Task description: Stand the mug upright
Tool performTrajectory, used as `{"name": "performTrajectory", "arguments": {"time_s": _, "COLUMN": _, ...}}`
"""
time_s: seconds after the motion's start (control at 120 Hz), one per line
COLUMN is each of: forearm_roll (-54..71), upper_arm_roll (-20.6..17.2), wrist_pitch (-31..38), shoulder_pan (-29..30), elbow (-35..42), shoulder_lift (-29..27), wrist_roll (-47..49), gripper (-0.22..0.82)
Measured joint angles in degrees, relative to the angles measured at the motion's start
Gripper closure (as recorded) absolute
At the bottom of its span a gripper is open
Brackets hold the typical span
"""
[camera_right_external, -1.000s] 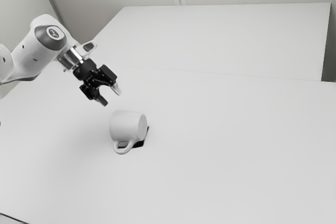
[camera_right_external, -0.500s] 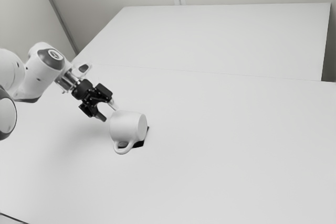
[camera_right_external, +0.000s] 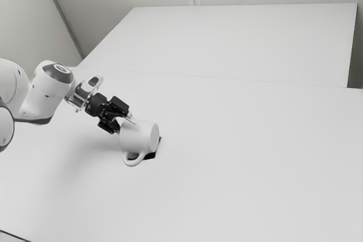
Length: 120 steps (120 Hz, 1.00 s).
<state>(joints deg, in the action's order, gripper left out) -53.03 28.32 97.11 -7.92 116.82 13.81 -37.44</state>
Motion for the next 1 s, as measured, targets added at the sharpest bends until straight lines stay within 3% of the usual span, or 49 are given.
{"name": "performTrajectory", "arguments": {"time_s": 0.158, "forearm_roll": -0.49, "upper_arm_roll": -1.06, "wrist_pitch": -0.05, "shoulder_pan": 0.00, "elbow": 0.83, "shoulder_lift": -1.68, "wrist_roll": -0.42, "gripper": 0.34}}
{"name": "performTrajectory", "arguments": {"time_s": 0.342, "forearm_roll": -0.64, "upper_arm_roll": -2.69, "wrist_pitch": 0.25, "shoulder_pan": -0.03, "elbow": 0.76, "shoulder_lift": -1.70, "wrist_roll": -0.41, "gripper": 0.60}}
{"name": "performTrajectory", "arguments": {"time_s": 0.467, "forearm_roll": -0.64, "upper_arm_roll": -3.06, "wrist_pitch": 0.42, "shoulder_pan": -0.04, "elbow": 0.67, "shoulder_lift": -1.28, "wrist_roll": -0.38, "gripper": 0.69}}
{"name": "performTrajectory", "arguments": {"time_s": 0.808, "forearm_roll": 1.89, "upper_arm_roll": -4.44, "wrist_pitch": 1.42, "shoulder_pan": -0.59, "elbow": 0.13, "shoulder_lift": -4.59, "wrist_roll": 0.28, "gripper": 0.73}}
{"name": "performTrajectory", "arguments": {"time_s": 1.0, "forearm_roll": 17.23, "upper_arm_roll": -5.33, "wrist_pitch": 7.93, "shoulder_pan": -9.12, "elbow": 0.16, "shoulder_lift": -12.24, "wrist_roll": 3.25, "gripper": 0.74}}
